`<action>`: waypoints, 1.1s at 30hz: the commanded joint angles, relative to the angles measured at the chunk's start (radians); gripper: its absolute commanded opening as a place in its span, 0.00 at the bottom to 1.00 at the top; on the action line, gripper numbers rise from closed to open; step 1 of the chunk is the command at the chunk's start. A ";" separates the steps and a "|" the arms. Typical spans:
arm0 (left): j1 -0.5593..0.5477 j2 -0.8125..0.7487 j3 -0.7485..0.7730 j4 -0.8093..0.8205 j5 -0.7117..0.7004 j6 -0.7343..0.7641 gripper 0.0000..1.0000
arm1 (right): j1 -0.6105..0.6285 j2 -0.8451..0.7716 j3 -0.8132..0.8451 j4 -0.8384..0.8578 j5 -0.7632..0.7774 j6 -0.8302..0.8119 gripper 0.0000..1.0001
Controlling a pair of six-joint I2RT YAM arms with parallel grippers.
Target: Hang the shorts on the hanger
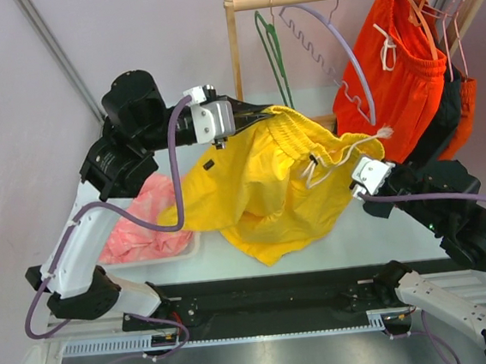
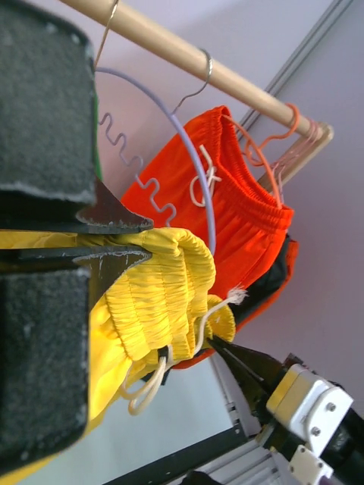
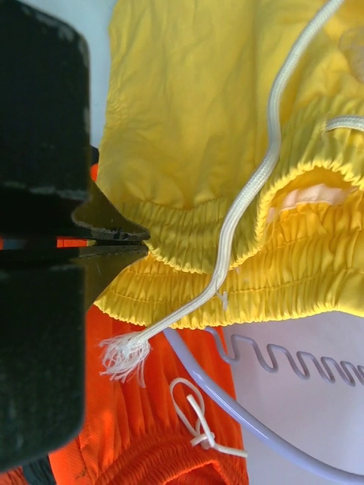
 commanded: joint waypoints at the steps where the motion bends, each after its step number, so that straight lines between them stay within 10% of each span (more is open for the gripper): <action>1: -0.013 -0.017 0.043 0.183 -0.018 -0.082 0.00 | -0.002 -0.012 0.036 0.079 0.037 -0.025 0.00; 16: 0.260 -0.381 -0.860 0.220 -0.073 0.082 0.00 | -0.004 0.053 -0.079 -0.027 -0.161 -0.016 0.00; 23: 0.374 -0.439 -1.066 0.349 -0.122 0.078 0.00 | 0.002 0.183 -0.213 0.138 -0.287 -0.051 0.00; 33: 0.394 -0.519 -1.342 0.099 -0.087 0.455 0.15 | 0.035 0.312 -0.467 0.186 -0.393 -0.229 0.00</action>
